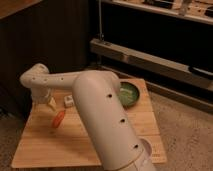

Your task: Drag the pepper across the table

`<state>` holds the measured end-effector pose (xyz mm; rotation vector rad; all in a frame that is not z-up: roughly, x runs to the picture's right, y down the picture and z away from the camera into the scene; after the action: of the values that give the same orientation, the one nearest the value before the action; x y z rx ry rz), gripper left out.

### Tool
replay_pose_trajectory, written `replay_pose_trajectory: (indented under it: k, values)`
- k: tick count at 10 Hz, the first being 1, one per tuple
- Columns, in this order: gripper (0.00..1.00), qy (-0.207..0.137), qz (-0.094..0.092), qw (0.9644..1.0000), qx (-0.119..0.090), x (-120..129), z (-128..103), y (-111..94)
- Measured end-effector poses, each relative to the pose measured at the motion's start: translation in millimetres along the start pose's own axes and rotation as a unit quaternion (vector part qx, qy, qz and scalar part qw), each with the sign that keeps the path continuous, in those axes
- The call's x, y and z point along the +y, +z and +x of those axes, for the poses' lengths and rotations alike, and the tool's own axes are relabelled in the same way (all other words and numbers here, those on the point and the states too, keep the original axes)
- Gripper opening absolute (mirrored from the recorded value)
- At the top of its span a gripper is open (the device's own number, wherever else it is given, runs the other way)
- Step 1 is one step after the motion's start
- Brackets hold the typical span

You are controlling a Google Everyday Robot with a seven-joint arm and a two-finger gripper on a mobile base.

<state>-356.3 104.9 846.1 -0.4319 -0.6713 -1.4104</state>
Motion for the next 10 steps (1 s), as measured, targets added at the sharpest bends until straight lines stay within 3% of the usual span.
replay_pose_trajectory:
  k: [2, 4, 6, 8, 10]
  values:
    - [0.65, 0.008, -0.007, 0.9997, -0.021, 0, -5, 6]
    - [0.65, 0.017, -0.020, 0.9988, -0.042, 17, -10, 10]
    - [0.65, 0.023, -0.031, 0.9982, -0.046, 20, -18, 8]
    - [0.65, 0.036, -0.032, 0.9976, -0.049, 36, -21, 6]
    - [0.65, 0.039, -0.029, 0.9975, -0.051, 35, -26, 8]
